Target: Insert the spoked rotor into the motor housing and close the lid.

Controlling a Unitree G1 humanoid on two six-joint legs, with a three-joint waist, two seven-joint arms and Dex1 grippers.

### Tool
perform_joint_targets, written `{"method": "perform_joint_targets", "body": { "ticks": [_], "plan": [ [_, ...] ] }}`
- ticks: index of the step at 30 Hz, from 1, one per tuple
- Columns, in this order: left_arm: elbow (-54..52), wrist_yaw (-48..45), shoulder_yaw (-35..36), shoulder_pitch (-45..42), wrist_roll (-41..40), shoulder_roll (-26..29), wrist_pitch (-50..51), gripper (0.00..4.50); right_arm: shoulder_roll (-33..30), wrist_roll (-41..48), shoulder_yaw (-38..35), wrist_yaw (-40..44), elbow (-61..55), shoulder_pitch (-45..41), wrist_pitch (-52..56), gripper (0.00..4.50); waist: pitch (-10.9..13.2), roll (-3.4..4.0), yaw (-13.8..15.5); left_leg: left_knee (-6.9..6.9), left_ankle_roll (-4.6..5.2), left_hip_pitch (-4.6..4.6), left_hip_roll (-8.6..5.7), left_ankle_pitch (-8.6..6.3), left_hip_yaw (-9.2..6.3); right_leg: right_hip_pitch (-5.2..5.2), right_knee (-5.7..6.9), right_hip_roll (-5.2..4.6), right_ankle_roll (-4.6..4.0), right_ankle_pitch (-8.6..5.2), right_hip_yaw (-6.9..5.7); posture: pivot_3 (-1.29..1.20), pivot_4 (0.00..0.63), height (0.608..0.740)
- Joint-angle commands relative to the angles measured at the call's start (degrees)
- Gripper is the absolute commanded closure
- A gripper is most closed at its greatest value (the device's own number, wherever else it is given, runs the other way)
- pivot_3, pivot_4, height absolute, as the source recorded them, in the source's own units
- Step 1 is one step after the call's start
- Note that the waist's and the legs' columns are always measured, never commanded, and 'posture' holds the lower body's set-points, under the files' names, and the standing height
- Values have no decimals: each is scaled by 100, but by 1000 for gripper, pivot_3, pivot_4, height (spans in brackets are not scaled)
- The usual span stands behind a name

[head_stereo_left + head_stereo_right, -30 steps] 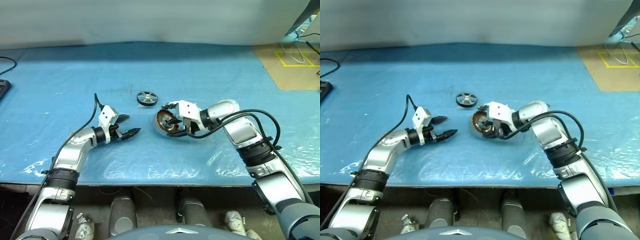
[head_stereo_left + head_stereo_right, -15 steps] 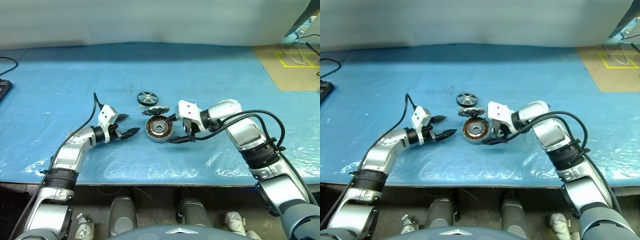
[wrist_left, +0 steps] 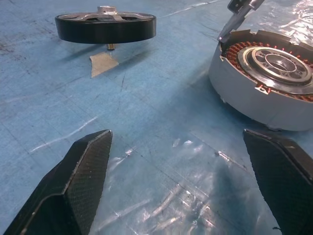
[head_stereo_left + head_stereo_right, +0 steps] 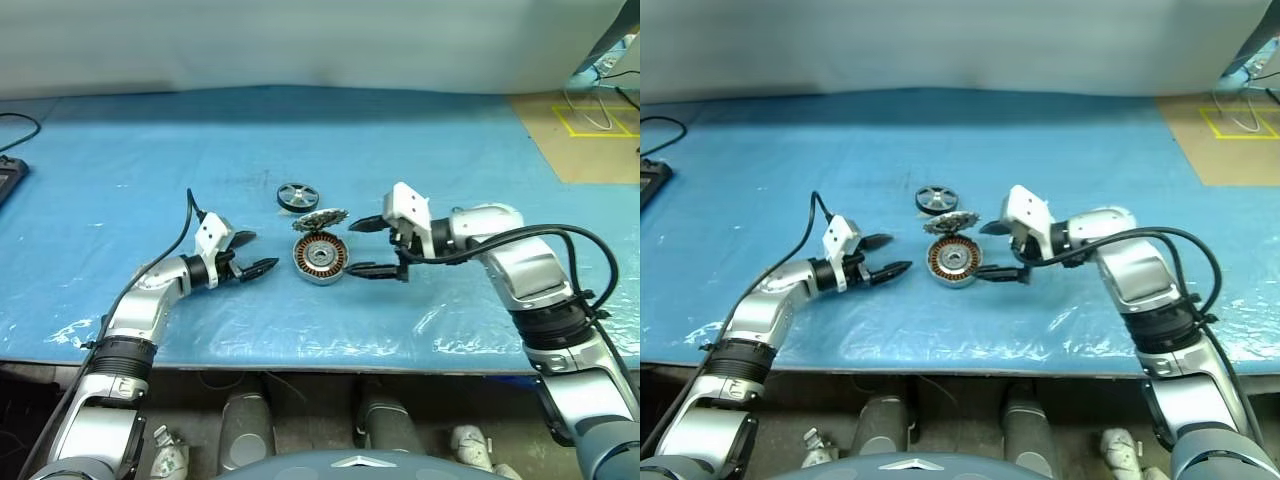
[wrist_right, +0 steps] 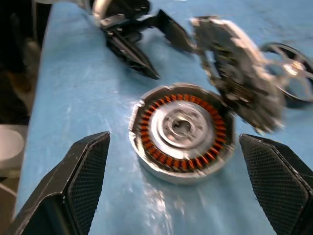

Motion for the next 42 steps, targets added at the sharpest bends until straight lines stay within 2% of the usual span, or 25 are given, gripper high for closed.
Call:
{"method": "perform_joint_targets", "body": {
  "ticks": [1, 7, 13, 18, 23, 29, 41, 42],
  "plan": [
    [-44, -131, 51, -29, -5, 37, -159, 0, -336, 26, -467, -292, 138, 258, -149, 36, 0, 0, 3, -1, 0, 5, -2, 0, 0, 8, -3, -5, 1, -1, 1, 0, 150, 740],
    [-162, -262, 21, -86, -83, -54, -134, 0, -590, -368, -805, -951, 1375, 649, -1277, 36, 0, 0, -7, -4, 0, 19, -12, -1, -3, 31, -14, -14, 2, -1, 1, 0, 150, 740],
    [-214, -286, -20, -207, -66, -126, -76, 0, -537, -381, -1203, -1538, 2636, 770, -1663, 36, 0, 0, -17, -6, 1, 17, -14, -1, -3, 30, -17, -14, 2, -1, 0, 0, 150, 740],
    [-159, -285, -72, -302, -28, -195, -67, 0, -296, -318, -1643, -2444, 3875, 298, -1952, 36, 0, 0, -54, -5, 2, 22, -20, -1, -3, 31, -14, -15, 1, -1, -2, 0, 150, 740],
    [-73, -289, -103, -348, 8, -250, -109, 0, -108, -306, -1872, -2904, 5337, -397, -2495, 36, -1, 1, -65, -4, 3, 24, -30, -1, -3, 31, -11, -19, 1, -1, 0, 0, 150, 740],
    [31, -301, -78, -352, 40, -254, -204, 0, 61, -508, -1723, -2984, 6538, -1027, -3123, 36, -1, 2, -58, -5, 5, 18, -29, -1, -3, 29, -13, -18, 1, -1, -5, 0, 150, 740],
    [217, -264, -3, -231, 93, -222, -433, 0, 350, -751, -1608, -3024, 7453, -1534, -3550, 36, -1, 2, -61, -2, 24, 19, -18, -13, -2, 30, -10, -16, 0, -1, -8, 0, 150, 740],
    [246, -264, 4, -231, 100, -221, -458, 0, 359, -764, -1613, -3060, 7511, -1547, -3558, 204, -1, 2, -61, -2, 24, 19, -18, -13, -2, 30, -11, -16, 0, -1, -8, 0, 150, 740]
  ]
}}
